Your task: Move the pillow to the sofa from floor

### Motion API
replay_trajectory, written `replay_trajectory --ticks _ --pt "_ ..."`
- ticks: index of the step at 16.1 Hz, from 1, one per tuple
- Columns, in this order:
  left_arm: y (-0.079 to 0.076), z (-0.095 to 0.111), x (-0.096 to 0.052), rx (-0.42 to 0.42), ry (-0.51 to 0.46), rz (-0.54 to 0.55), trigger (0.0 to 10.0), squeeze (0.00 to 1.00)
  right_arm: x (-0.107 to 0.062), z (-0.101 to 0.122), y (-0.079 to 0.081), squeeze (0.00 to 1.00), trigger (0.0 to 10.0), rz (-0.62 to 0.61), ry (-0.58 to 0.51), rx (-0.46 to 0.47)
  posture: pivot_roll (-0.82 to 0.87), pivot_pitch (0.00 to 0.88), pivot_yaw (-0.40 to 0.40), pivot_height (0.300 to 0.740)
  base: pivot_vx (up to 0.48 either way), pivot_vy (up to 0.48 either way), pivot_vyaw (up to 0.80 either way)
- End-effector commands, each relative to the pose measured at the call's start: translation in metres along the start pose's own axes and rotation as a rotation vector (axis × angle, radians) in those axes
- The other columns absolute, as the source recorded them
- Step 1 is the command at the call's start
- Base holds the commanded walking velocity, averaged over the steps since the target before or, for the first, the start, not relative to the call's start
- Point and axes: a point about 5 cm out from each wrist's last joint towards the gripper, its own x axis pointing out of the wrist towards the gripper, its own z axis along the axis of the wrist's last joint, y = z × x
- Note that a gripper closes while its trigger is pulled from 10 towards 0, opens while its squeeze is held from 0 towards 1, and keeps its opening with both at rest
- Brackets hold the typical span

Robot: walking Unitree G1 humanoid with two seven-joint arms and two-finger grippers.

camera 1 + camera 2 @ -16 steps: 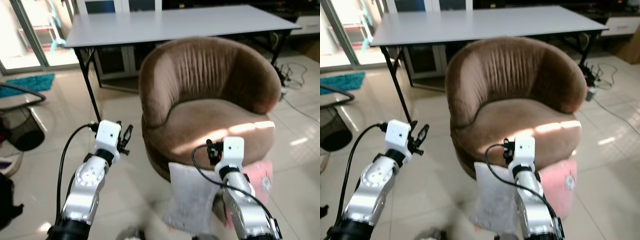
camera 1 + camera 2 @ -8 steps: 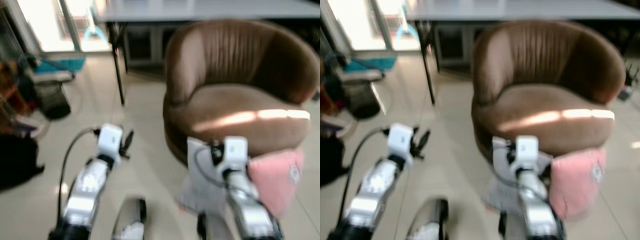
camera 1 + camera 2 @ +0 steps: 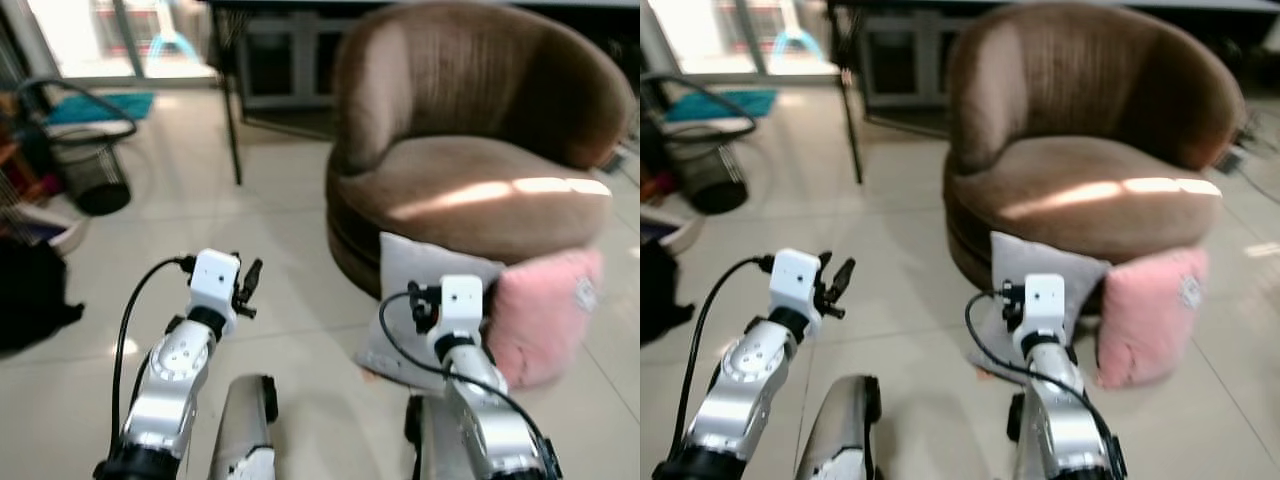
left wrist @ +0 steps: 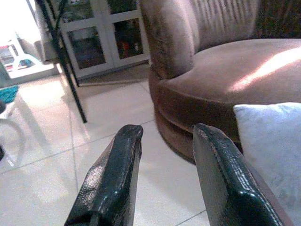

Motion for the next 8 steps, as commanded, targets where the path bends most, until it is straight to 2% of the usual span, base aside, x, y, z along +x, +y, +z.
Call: replay_trajectory --ticks 1,5,8 --pt "-0.0021 0.0076 0.0038 0.015 -0.028 -0.007 10.0 0.0 0.0006 0.0028 -0.0052 0.0 10.0 -0.013 -0.005 -0.009 -0.02 0.013 0.021 0.57 0.0 0.0 0.0" --pt "-0.0039 0.009 0.0039 0.006 -0.042 -0.02 10.0 0.0 0.0001 0.002 -0.0071 0.0 10.0 -0.023 -0.003 -0.003 -0.02 0.012 0.022 0.57 0.0 0.0 0.0" --pt "-0.0039 0.0088 0.0043 0.001 -0.041 -0.019 10.0 0.0 -0.0002 0.0015 -0.0089 0.0 10.0 -0.028 -0.001 -0.003 -0.02 0.012 0.02 0.57 0.29 0.0 -0.8"
